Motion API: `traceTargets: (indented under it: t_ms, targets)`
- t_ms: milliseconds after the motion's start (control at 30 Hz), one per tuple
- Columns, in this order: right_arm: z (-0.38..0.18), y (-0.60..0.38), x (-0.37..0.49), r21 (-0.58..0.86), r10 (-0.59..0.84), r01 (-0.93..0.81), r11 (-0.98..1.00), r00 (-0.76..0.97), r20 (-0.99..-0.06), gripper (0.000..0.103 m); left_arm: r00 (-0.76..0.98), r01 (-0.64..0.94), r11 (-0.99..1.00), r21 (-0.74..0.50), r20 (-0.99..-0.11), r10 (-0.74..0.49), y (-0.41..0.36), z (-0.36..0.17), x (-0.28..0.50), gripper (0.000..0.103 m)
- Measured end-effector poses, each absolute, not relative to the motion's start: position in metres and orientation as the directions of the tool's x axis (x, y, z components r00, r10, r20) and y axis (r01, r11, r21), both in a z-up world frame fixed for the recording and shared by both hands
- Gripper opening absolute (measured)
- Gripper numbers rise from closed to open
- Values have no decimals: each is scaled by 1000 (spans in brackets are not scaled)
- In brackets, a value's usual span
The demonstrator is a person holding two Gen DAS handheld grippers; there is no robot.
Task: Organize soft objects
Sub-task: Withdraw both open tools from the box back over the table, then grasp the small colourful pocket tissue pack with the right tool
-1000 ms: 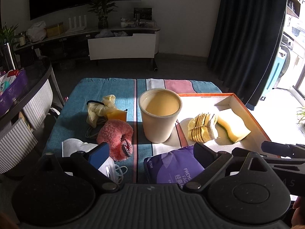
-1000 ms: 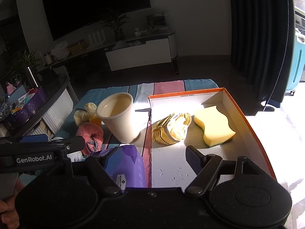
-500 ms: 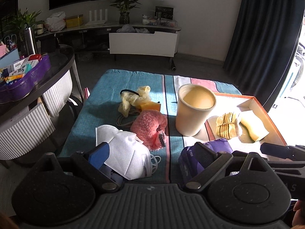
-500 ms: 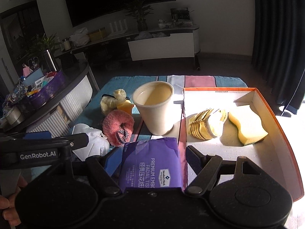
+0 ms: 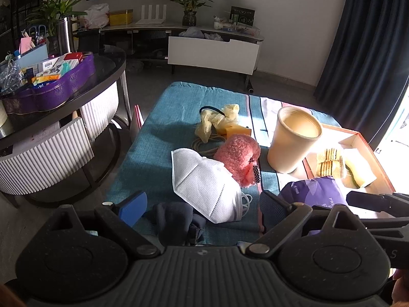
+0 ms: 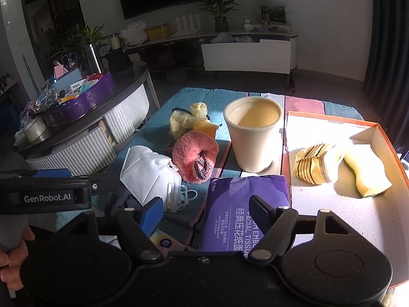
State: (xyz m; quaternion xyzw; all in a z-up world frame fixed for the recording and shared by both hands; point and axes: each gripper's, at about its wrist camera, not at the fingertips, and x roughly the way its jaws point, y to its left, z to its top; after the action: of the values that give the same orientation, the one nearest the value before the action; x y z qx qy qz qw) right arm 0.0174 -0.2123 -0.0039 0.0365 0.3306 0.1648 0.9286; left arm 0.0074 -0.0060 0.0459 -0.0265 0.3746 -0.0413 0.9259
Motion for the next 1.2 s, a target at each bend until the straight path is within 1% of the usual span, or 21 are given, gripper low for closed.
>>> traceTargets:
  t_ms: [167, 300, 400, 467, 633, 767, 800, 867, 1033, 1133, 1167, 1200]
  targets:
    - [-5, -211, 7, 206, 382, -325, 923, 711, -590, 88, 713, 25, 997, -75, -698, -70, 7, 41, 9, 97]
    - [-8, -193, -10, 222, 457, -411, 884, 662, -593, 88, 701, -17, 996, -84, -711, -48, 21, 34, 11, 97]
    - [-18, -174, -20, 271, 514, -454, 849, 592, -620, 88, 695, -46, 995, -89, -718, -33, 30, 31, 12, 97]
    - [-29, -161, -25, 287, 524, -459, 841, 555, -646, 88, 694, -61, 994, -86, -720, -19, 36, 30, 12, 97]
    - [-56, -144, -26, 320, 492, -392, 863, 505, -709, 87, 686, -75, 993, -93, -727, -17, 45, 25, 11, 97]
    - [-65, -138, -22, 314, 454, -339, 887, 514, -728, 87, 681, -75, 992, -99, -732, -22, 49, 20, 11, 97]
    - [-66, -137, -20, 311, 444, -327, 892, 517, -732, 88, 679, -76, 992, -102, -734, -24, 51, 18, 11, 97]
    - [-68, -135, -18, 277, 392, -285, 918, 542, -743, 87, 674, -77, 991, -107, -738, -27, 53, 15, 10, 97]
    - [-77, -132, -7, 262, 333, -208, 942, 514, -790, 86, 675, -63, 992, -111, -737, -40, 57, 10, 9, 97]
    - [-84, -132, 0, 286, 338, -179, 941, 513, -789, 88, 674, -55, 992, -117, -737, -49, 58, 7, 11, 97]
    - [-84, -130, 2, 279, 334, -184, 942, 526, -782, 88, 675, -51, 991, -122, -736, -56, 58, 6, 11, 98]
    - [-84, -127, 3, 262, 326, -195, 945, 537, -778, 82, 677, -45, 991, -127, -734, -63, 57, 6, 12, 98]
